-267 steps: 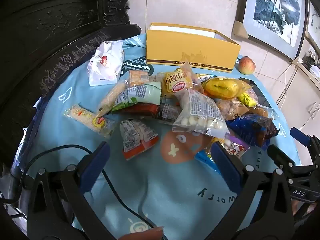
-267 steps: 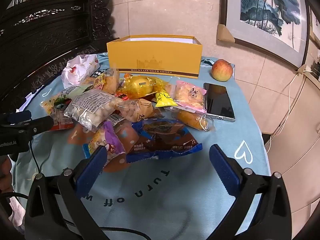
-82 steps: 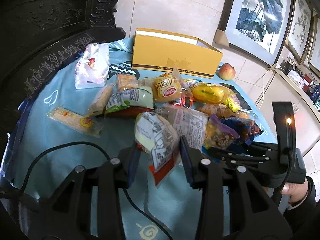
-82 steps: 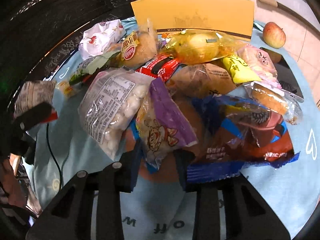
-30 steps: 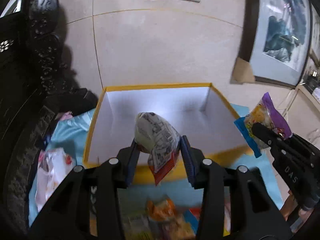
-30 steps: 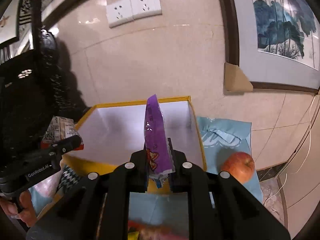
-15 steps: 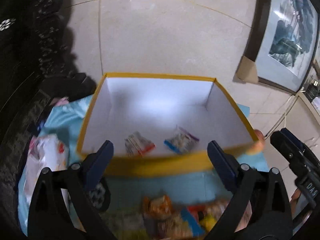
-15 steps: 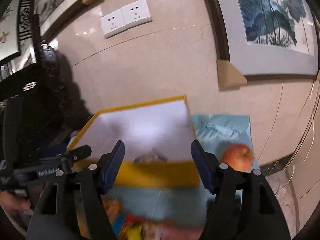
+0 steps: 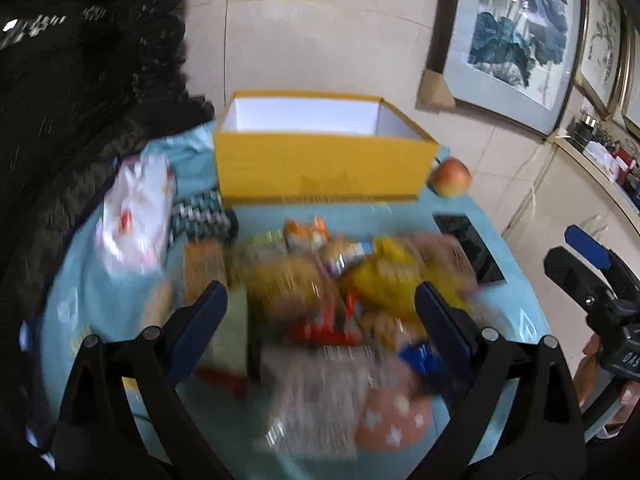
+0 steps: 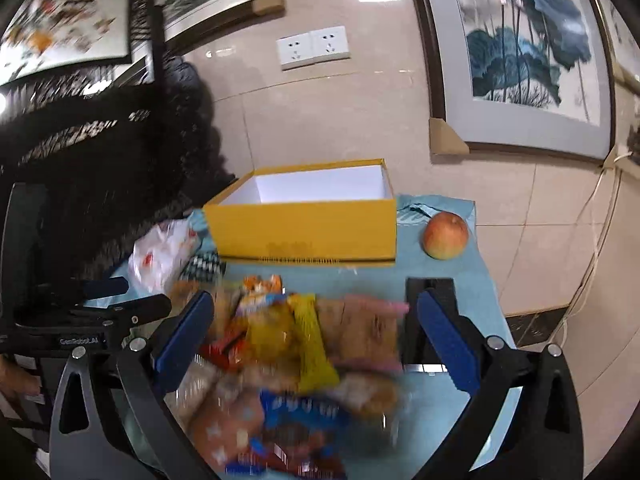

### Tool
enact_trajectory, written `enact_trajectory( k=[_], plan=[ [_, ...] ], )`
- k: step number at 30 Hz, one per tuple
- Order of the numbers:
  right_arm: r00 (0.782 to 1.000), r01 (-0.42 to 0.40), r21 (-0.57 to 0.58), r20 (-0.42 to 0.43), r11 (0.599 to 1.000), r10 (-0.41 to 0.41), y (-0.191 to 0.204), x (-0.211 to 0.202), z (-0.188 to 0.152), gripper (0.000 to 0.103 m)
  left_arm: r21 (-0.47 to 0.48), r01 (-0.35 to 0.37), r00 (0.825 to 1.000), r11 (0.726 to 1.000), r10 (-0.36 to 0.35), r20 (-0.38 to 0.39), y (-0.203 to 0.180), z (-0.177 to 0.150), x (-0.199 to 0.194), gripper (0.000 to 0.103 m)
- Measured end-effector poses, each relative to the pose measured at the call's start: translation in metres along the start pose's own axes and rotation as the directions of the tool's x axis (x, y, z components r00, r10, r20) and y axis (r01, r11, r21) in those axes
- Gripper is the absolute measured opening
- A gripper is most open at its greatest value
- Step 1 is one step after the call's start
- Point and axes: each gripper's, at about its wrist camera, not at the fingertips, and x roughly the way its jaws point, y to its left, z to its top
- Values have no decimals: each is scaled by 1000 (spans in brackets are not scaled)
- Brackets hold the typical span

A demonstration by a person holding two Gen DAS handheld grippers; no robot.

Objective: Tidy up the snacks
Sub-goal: 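Move both grippers back from the box toward the snack pile, then grasp the large clear printed snack bag with the left gripper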

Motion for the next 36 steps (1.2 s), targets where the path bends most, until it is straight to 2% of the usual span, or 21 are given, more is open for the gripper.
enact_trajectory(
  k=[4, 8, 16, 20, 22, 23, 26, 33, 36],
  plan=[
    [1000, 9, -9, -22, 1000, -9, 2, -16, -31, 102, 32, -18, 1000, 999, 18, -21, -9, -38, -7, 96],
    [998, -1, 60, -63, 998, 5, -9, -24, -55, 102, 13, -22, 998, 1000, 22, -56, -10, -62, -5, 96],
    [992, 10, 202, -124, 979, 15, -39, -31, -74, 102, -5, -25, 994, 1000, 24, -110, -10, -70, 19, 96],
    [991, 10, 214, -135, 977, 20, -40, -32, -75, 102, -23, -43, 986, 999, 39, -163, -4, -78, 42, 95],
    [990, 15, 178, -139, 984, 10, -33, -32, -76, 102, -51, -44, 980, 998, 33, -197, 3, -83, 54, 84],
    [990, 24, 154, -139, 988, -2, -29, -31, -78, 102, -64, -51, 976, 997, 36, -217, 7, -86, 61, 66],
    [988, 33, 108, -154, 994, -16, -19, -27, -81, 102, -82, -36, 980, 996, 20, -197, 13, -85, 57, 43],
    [970, 33, 56, -242, 998, -18, -6, -10, -90, 102, -83, -51, 993, 995, 42, -107, 22, -84, 17, 40],
    [959, 48, 64, -281, 997, -28, -5, -3, -92, 102, -84, -44, 995, 995, 36, -93, 24, -87, 7, 40]
  ],
)
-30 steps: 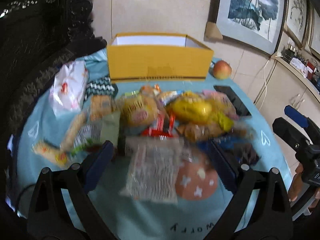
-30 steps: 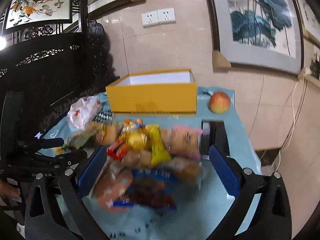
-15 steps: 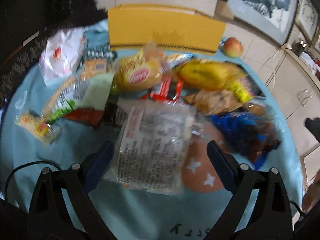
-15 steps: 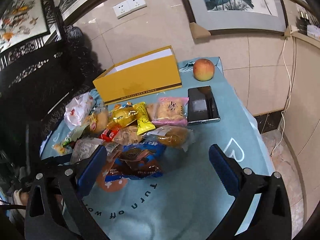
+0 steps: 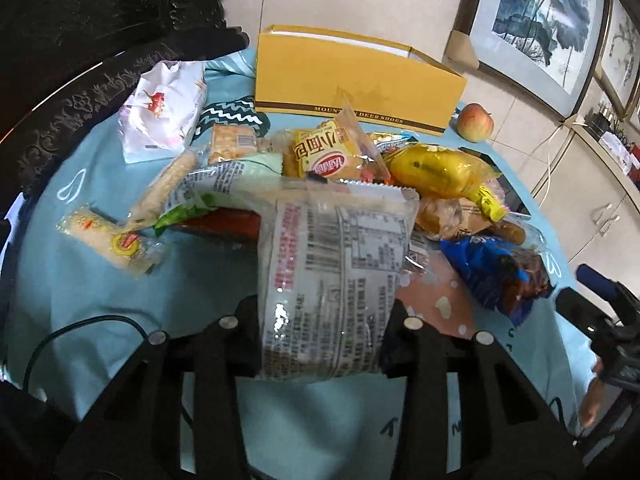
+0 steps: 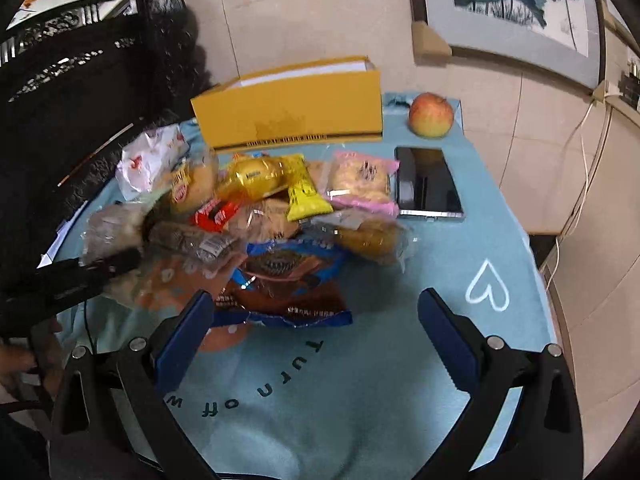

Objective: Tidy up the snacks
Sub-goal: 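Grasp the large clear printed snack bag with the left gripper, then grasp the blue cookie bag with the right gripper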

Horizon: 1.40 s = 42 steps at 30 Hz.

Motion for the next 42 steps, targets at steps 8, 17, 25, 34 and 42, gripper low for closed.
enact_trajectory(
  k=[8, 17, 25, 34, 42],
  plan=[
    [998, 58, -43, -28, 997, -60, 12, 13, 4, 102, 23, 3, 1000, 1000, -3, 16, -7, -3, -6, 40],
    [992, 60, -42, -112, 997, -65, 26, 51, 32, 102, 35, 17, 1000, 999, -18, 13, -8, 1, -5, 40],
    [964, 58, -25, -259, 998, -63, 26, 80, 23, 62, 24, 10, 1000, 1000, -10, 10, -5, 1, -5, 40],
    [972, -73, 88, -216, 993, 90, 1, 42, 5, 54, 47, 18, 1000, 999, -18, 5, -12, -1, -9, 41],
    [979, -153, 124, -119, 980, 168, -2, 0, 20, 54, 65, 19, 999, 998, -21, 26, -18, 5, -23, 41]
  ],
)
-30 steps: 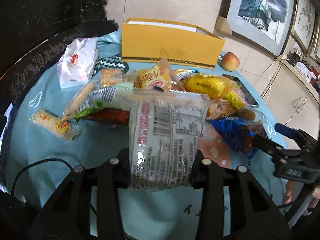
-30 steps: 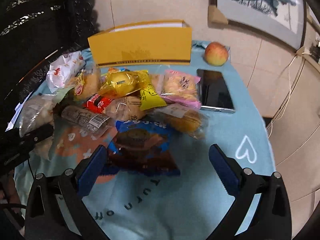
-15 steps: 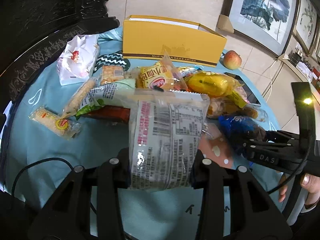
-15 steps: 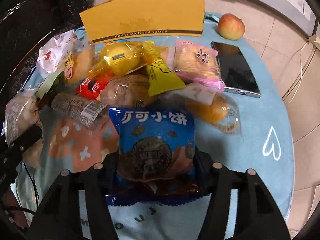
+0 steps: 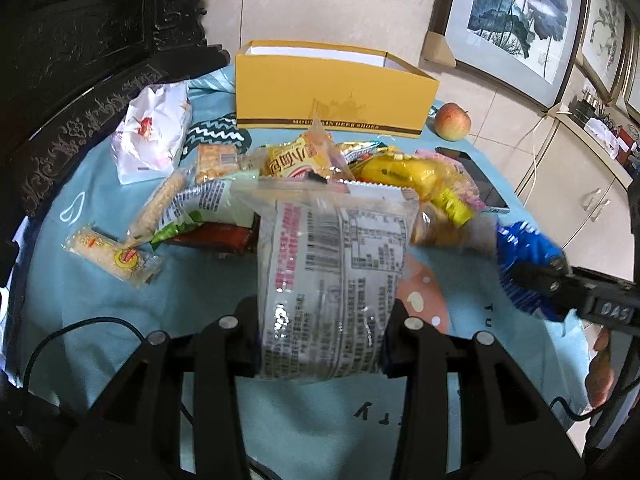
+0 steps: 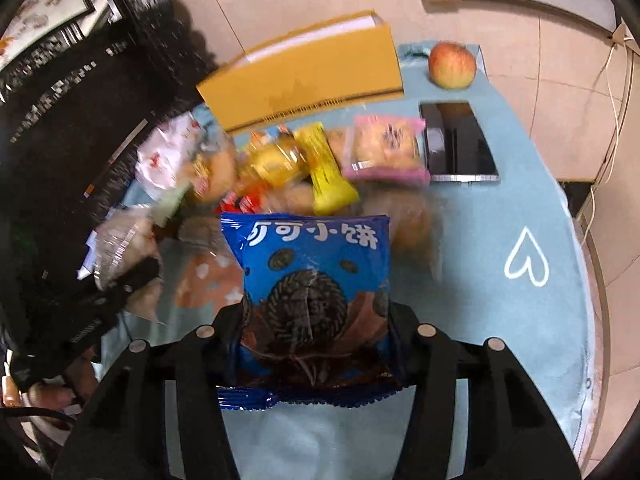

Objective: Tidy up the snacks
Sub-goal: 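Carry both bags over the yellow box and open both grippers to drop them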

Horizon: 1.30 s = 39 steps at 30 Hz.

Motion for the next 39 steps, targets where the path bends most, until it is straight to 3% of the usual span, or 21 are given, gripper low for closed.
enact_trajectory(
  k=[7, 13, 24, 31, 37, 39],
  plan=[
    [995, -64, -15, 71, 998, 65, 4, -29, 16, 54, 38, 15, 999, 999, -16, 35, -8, 15, -20, 41],
    [987, -80, -53, 138, 995, 87, 14, -55, 46, 54, 76, 30, 996, 997, -36, 85, -17, 47, -45, 41],
    [948, -13, -117, 316, 993, 50, 21, -95, 122, 54, 136, 47, 984, 990, -70, 166, -42, 132, -76, 41],
    [944, 40, -90, 329, 995, -8, 9, -62, 171, 54, 144, -6, 985, 990, -19, 169, -50, 191, -37, 41],
    [948, 88, -78, 311, 993, -60, 4, 4, 211, 54, 63, 0, 994, 998, -7, 109, -33, 240, 41, 41],
    [947, 141, -67, 299, 988, -115, 3, 32, 223, 54, 38, -7, 996, 999, 4, 92, -25, 256, 71, 41]
  ],
)
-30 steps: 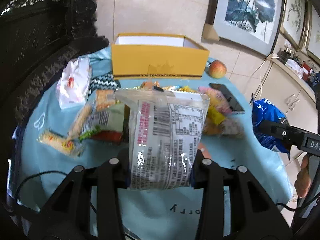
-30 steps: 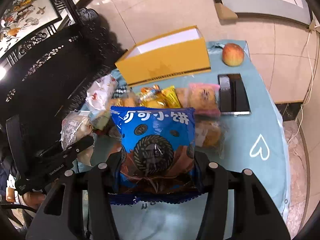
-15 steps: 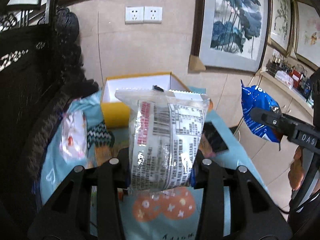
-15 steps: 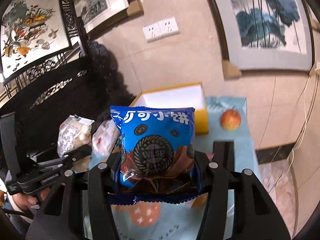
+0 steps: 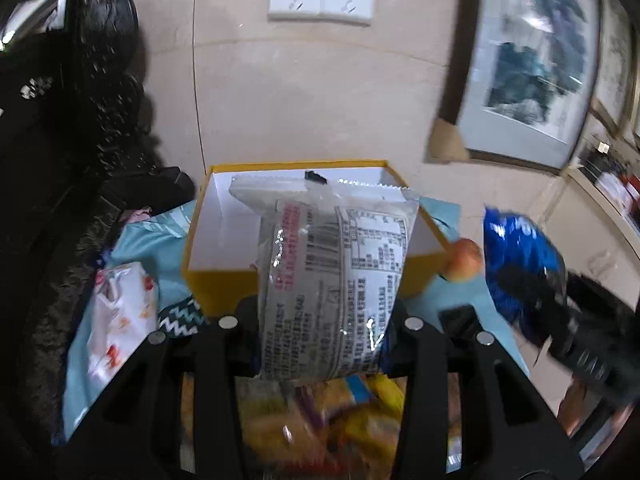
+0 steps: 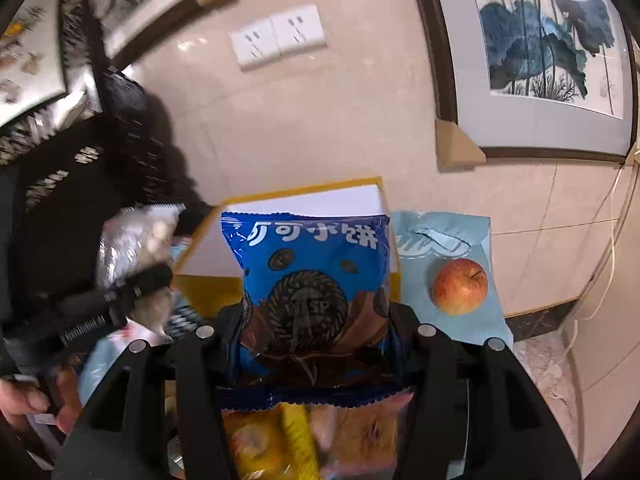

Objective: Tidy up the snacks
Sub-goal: 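Carry both bags over the yellow box and open both grippers to drop them, then move both grippers back from the box toward the snack pile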

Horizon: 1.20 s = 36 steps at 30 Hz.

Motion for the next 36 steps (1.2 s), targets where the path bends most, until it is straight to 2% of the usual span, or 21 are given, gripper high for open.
enact_trajectory(
  k=[3, 7, 11, 13, 14, 15, 18, 21, 25, 28, 30, 33, 35, 36],
  plan=[
    [1000, 25, -18, 4, 1000, -25, 2, 32, 2, 54, -17, 6, 1000, 1000, -6, -22, 8, 13, 36, 41],
    [997, 51, -9, 63, 999, -50, -4, 65, 13, 54, -28, 11, 1000, 1000, -11, -9, 17, 28, 70, 41],
    [996, 62, -44, 63, 997, -59, 5, 103, 25, 55, -23, 11, 1000, 1000, -11, -6, 24, 45, 102, 43],
    [995, 78, -88, 72, 993, -72, 12, 120, 28, 59, -28, 9, 1000, 1000, -8, 7, 25, 48, 112, 78],
    [994, 96, -113, 72, 989, -88, 15, 126, 28, 66, -28, -2, 1000, 1000, 2, 23, 25, 48, 116, 101],
    [988, 142, -149, 84, 979, -130, 19, 131, 27, 71, -13, -23, 999, 1000, 23, 38, 23, 46, 118, 101],
    [978, 184, -180, 129, 966, -162, 20, 123, 18, 73, 68, -67, 997, 995, 64, 46, 10, 38, 118, 101],
    [984, 152, -155, 115, 976, -135, 11, 109, 13, 74, 102, -81, 995, 991, 74, 67, 1, 33, 103, 101],
    [995, 88, -79, 62, 993, -83, -1, 87, 10, 75, 109, -57, 997, 992, 52, 48, -5, 26, 76, 101],
    [997, 69, -53, 48, 996, -67, -1, 62, 2, 80, 137, -71, 995, 988, 62, 74, -10, 16, 42, 101],
    [997, 71, -58, 47, 996, -69, 2, 43, -5, 89, 143, -70, 994, 987, 58, 88, -10, 4, 15, 101],
    [997, 58, -71, 60, 996, -54, 5, 5, -16, 90, 155, -54, 995, 986, 41, 86, -5, -25, -19, 101],
    [996, 58, -83, 73, 995, -52, 6, -15, -25, 92, 149, -81, 994, 985, 68, 86, 4, -49, -32, 101],
    [995, 64, -84, 82, 994, -57, 5, -28, -33, 96, 140, -92, 994, 986, 82, 74, 8, -60, -36, 101]
  ],
)
